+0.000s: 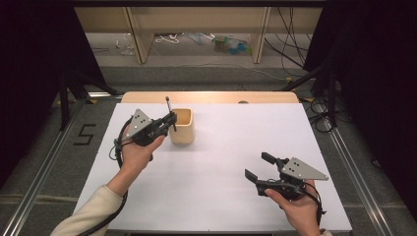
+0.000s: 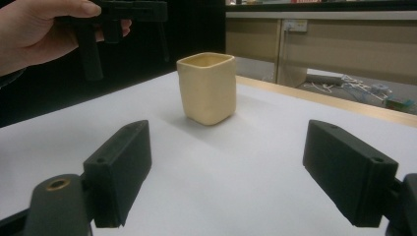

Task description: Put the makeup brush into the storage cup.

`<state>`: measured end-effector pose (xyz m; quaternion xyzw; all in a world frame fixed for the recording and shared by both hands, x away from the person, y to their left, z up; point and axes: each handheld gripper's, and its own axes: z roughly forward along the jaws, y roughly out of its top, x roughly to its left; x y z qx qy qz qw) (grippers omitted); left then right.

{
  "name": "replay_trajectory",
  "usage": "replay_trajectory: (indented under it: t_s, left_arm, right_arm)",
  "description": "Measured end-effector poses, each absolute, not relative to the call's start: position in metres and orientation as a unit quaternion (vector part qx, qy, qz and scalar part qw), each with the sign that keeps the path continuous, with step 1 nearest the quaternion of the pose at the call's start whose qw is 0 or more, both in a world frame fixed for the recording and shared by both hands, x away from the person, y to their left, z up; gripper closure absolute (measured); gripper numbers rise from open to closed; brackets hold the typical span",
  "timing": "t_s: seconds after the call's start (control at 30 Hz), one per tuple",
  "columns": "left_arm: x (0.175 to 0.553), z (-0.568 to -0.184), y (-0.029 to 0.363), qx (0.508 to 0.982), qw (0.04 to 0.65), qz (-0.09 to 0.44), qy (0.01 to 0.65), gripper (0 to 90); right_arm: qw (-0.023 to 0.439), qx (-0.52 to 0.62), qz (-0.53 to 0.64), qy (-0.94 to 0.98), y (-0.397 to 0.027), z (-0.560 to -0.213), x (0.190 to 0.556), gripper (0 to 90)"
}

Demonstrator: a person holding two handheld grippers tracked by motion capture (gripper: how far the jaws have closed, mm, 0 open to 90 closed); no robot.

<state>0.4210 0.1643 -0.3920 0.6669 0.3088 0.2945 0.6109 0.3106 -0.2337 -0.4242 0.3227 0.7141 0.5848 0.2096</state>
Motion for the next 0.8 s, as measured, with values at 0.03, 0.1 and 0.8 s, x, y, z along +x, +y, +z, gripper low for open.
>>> replay_trajectory:
  t_s: [0.03,0.1,0.8]
  left_arm:
    - [0.422,-0.392,0.164,0.666,0.612,0.294,0.309,83.9]
    - [0.423,-0.392,0.164,0.667,0.611,0.295,0.308,83.8]
    - [0.435,-0.390,0.161,0.664,0.611,0.299,0.312,83.9]
  right_arm:
    - [0.210,0.323,0.585,0.714,-0.234,-0.424,0.311,19.8]
    - [0.210,0.323,0.584,0.714,-0.234,-0.424,0.311,19.8]
    - [0.211,0.321,0.583,0.716,-0.234,-0.425,0.311,19.7]
